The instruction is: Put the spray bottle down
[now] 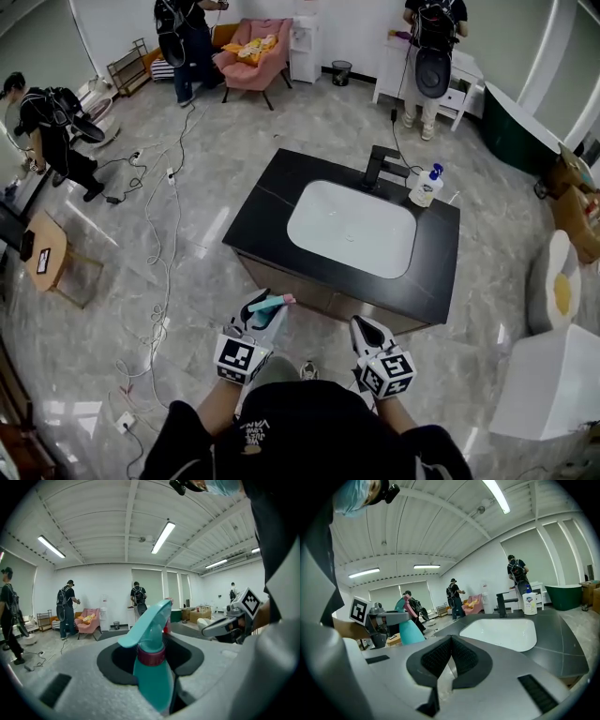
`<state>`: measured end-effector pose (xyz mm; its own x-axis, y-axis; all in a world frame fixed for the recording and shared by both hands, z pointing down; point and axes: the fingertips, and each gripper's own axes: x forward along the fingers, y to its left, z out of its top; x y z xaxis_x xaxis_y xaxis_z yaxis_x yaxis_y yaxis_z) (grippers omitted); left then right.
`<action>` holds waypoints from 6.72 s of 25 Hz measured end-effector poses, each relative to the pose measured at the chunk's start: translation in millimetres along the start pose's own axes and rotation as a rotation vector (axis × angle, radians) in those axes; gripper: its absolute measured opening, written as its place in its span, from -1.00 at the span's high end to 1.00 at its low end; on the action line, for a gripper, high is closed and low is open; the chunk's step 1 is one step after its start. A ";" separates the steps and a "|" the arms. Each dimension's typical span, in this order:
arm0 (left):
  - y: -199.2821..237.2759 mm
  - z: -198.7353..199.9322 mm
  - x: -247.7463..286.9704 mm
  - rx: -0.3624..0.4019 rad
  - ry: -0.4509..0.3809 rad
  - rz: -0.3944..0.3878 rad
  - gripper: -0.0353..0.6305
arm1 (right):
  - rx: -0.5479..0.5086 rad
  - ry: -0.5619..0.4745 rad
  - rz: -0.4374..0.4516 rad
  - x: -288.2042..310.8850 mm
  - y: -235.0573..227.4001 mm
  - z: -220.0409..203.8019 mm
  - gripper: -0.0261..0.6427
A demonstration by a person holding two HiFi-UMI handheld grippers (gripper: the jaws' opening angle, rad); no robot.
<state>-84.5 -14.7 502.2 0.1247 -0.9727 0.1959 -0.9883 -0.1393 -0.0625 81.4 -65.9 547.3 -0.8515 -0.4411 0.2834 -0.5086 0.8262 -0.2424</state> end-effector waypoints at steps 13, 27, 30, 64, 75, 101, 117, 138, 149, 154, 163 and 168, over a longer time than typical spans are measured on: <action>62.7 14.6 87.0 0.003 0.001 -0.036 0.39 | 0.051 -0.004 -0.071 60.0 -46.4 23.6 0.92; 166.9 26.1 190.8 0.049 -0.030 -0.119 0.40 | 0.090 -0.026 -0.187 147.7 -66.1 57.2 0.92; 182.8 29.6 216.4 0.063 -0.038 -0.137 0.39 | 0.095 -0.028 -0.203 164.7 -71.4 62.4 0.92; 233.8 30.6 512.6 0.065 -0.067 -0.272 0.40 | 0.211 -0.009 -0.449 205.3 -140.8 68.0 0.92; 234.2 15.7 545.8 -0.022 -0.065 -0.277 0.39 | 0.237 0.013 -0.536 197.3 -141.8 70.0 0.92; 230.2 5.8 545.4 -0.039 -0.035 -0.322 -0.06 | 0.215 0.000 -0.503 211.4 -137.8 72.0 0.92; 242.2 5.5 478.6 -0.021 0.067 -0.257 -0.13 | 0.170 -0.014 -0.421 208.2 -130.5 81.6 0.92; 173.8 19.5 294.0 -0.052 0.012 -0.253 -0.13 | 0.095 -0.038 -0.230 168.7 -84.6 75.6 0.92; 101.1 23.6 202.0 -0.075 -0.002 -0.265 -0.10 | 0.072 -0.057 -0.188 108.8 -63.4 56.7 0.92; 69.0 19.4 160.0 -0.055 0.002 -0.257 0.25 | 0.067 -0.070 -0.182 78.8 -51.9 49.4 0.92; 11.9 1.5 95.7 -0.037 0.000 -0.256 0.77 | 0.066 -0.078 -0.186 32.6 -38.1 21.7 0.92; -5.5 -1.3 70.3 -0.064 -0.004 -0.254 0.82 | 0.070 -0.064 -0.188 18.4 -29.2 12.7 0.92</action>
<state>-70.4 -82.0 517.5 0.3698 -0.9087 0.1939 -0.9288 -0.3672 0.0504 79.0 -102.6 547.8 -0.7460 -0.6083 0.2710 -0.6650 0.7017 -0.2556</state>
